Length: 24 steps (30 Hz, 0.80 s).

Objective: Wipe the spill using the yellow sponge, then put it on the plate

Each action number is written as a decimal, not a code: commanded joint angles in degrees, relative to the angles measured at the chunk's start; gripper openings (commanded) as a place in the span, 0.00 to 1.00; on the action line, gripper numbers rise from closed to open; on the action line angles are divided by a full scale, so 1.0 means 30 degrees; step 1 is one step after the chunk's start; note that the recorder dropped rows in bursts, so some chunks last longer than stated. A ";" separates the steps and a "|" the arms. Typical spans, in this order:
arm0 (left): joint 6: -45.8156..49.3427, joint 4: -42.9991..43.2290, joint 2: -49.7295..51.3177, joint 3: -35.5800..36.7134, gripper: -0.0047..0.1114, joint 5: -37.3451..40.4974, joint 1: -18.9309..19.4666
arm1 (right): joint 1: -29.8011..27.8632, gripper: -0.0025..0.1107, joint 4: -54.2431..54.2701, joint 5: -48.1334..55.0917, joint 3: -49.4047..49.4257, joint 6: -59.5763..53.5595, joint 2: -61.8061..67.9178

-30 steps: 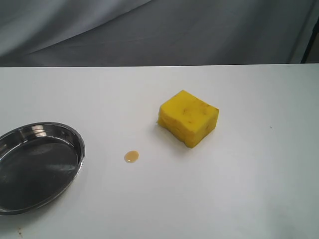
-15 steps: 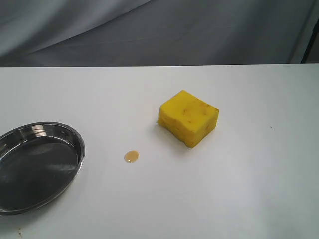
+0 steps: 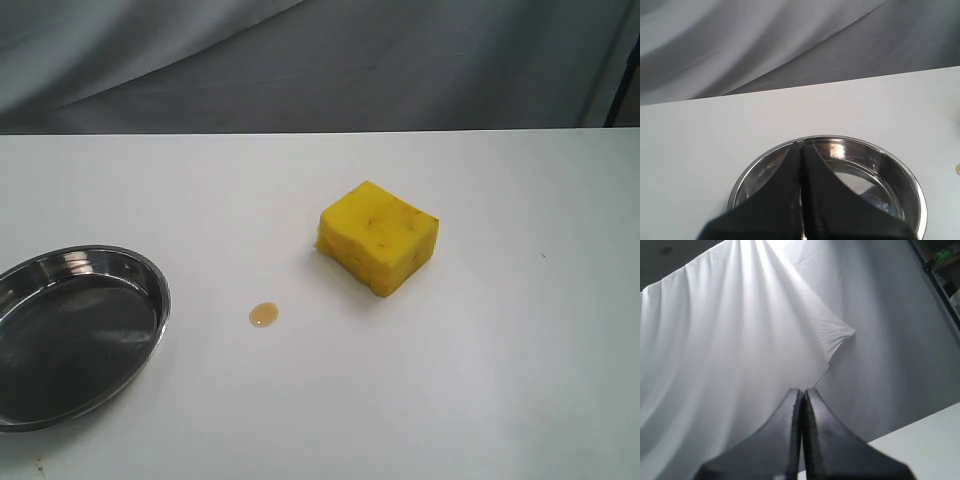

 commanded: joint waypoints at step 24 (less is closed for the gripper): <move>0.0018 -0.0040 -0.0078 0.0034 0.04 -0.0140 0.0017 | 0.6764 0.02 -0.1379 1.1269 -1.3580 -0.9856 2.0597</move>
